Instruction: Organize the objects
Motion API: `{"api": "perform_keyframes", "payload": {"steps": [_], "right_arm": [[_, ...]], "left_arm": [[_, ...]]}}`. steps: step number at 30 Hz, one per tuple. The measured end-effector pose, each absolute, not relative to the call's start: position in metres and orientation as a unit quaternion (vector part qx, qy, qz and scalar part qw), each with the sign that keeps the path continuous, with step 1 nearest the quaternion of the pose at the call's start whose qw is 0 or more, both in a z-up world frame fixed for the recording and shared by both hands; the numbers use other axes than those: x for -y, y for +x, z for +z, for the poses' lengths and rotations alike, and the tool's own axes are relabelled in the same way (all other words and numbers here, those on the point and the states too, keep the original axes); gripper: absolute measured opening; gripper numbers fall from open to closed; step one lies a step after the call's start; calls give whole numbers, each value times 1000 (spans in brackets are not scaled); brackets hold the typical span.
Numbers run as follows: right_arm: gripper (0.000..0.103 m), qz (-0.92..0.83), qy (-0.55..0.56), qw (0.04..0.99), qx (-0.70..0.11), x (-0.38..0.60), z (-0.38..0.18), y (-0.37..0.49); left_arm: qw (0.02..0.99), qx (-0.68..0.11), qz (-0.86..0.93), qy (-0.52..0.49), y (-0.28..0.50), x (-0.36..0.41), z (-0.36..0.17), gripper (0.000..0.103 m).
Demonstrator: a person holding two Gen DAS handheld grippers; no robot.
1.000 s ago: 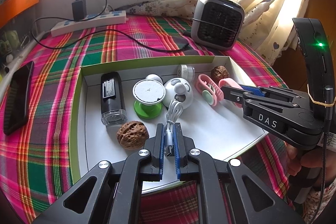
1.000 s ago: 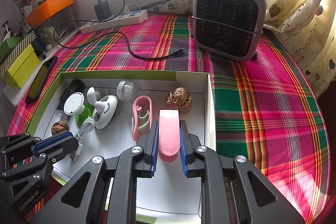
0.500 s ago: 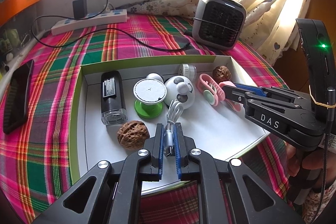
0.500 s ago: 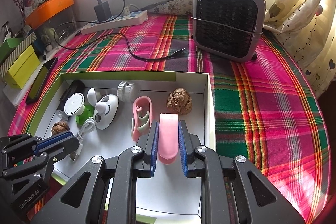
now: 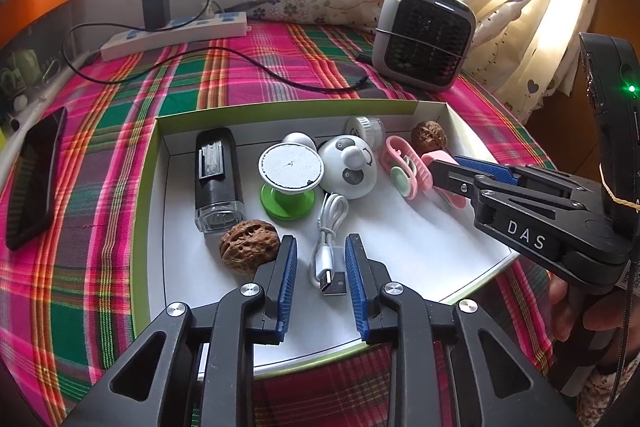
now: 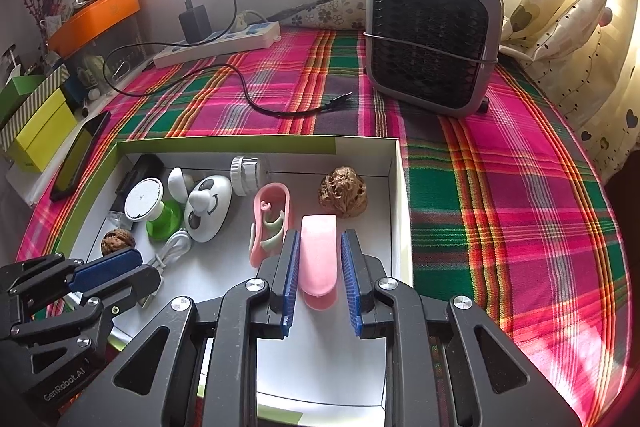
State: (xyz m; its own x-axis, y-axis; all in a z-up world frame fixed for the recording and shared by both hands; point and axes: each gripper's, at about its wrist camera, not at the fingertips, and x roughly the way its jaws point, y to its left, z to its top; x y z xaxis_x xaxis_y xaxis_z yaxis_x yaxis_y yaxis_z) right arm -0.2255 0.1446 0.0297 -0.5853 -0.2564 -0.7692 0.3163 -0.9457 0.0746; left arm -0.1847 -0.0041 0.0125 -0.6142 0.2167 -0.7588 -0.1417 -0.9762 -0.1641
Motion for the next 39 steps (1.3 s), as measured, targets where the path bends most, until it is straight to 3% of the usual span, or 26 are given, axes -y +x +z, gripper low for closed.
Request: {"api": "perform_keyframes", "payload": {"steps": [11, 39], "right_arm": [[46, -894, 415, 164, -28, -146, 35, -214], [46, -916, 369, 154, -26, -146, 63, -155]], "left_arm": [[92, 48, 901, -421, -179, 5, 19, 27], [44, 29, 921, -386, -133, 3, 42, 28]]}}
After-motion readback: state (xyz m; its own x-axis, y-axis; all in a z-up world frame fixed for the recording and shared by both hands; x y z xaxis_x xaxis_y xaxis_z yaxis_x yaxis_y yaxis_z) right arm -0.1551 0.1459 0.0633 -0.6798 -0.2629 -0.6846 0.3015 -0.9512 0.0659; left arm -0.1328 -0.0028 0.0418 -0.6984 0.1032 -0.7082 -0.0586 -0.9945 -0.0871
